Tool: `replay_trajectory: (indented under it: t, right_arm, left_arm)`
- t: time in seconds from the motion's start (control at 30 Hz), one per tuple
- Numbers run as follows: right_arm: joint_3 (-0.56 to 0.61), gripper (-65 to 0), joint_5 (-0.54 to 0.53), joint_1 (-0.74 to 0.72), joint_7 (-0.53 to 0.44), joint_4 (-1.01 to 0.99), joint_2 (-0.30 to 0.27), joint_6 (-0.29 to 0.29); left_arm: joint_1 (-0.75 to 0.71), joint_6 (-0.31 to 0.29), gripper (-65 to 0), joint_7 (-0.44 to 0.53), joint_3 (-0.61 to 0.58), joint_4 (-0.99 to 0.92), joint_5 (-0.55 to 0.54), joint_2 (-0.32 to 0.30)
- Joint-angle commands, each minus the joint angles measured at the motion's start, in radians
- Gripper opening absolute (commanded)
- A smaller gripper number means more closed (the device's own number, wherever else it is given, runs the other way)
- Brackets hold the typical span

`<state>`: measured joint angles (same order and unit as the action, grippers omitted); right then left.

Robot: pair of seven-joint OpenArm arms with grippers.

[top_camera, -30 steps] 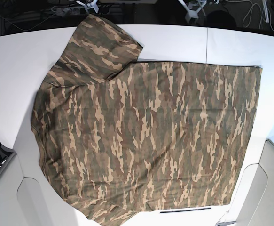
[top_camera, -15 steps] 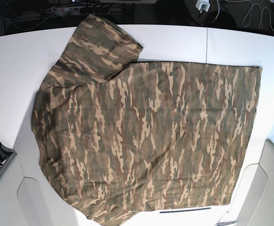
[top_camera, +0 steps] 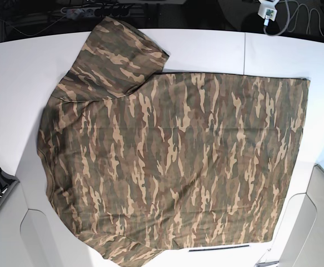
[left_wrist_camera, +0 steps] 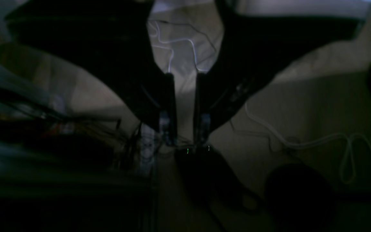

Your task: Fold the T-shirt properly

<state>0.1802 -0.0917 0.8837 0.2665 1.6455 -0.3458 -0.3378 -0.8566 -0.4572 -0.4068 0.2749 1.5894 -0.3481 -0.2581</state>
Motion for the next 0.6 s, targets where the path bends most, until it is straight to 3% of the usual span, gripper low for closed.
replay_trajectory:
  t: [0.0, 0.13, 0.2, 0.3, 0.57]
  right_arm:
    - [-0.01, -51.8, -0.019, 0.012, -0.005, 0.042, -0.003, -0.006]
    - [-0.034, -51.8, -0.049, 0.011, 0.02, 0.147, -0.003, -0.006]
    - [-0.043, -51.8, -0.052, 0.012, 0.029, 0.2, -0.003, -0.006]
    - [-0.043, -51.8, -0.051, 0.011, 0.034, 0.279, -0.003, -0.006]
    - [-0.076, -51.7, -0.047, 0.006, 0.035, 0.475, -0.003, -0.002]
  left_arm:
    - [-0.025, -0.004, -50.8, -0.008, 0.024, 0.04, -0.005, -0.009]
    - [-0.033, -0.005, -43.7, -0.084, 0.1, 0.146, -0.037, -0.012]
    - [-0.033, -0.033, -41.3, -0.114, 0.132, 0.192, -0.072, -0.021]
    - [-0.033, -0.064, -40.9, -0.145, 0.18, 0.247, -0.14, -0.043]
    - [-0.032, -0.064, -40.9, -0.155, 0.317, 0.351, -0.255, -0.05]
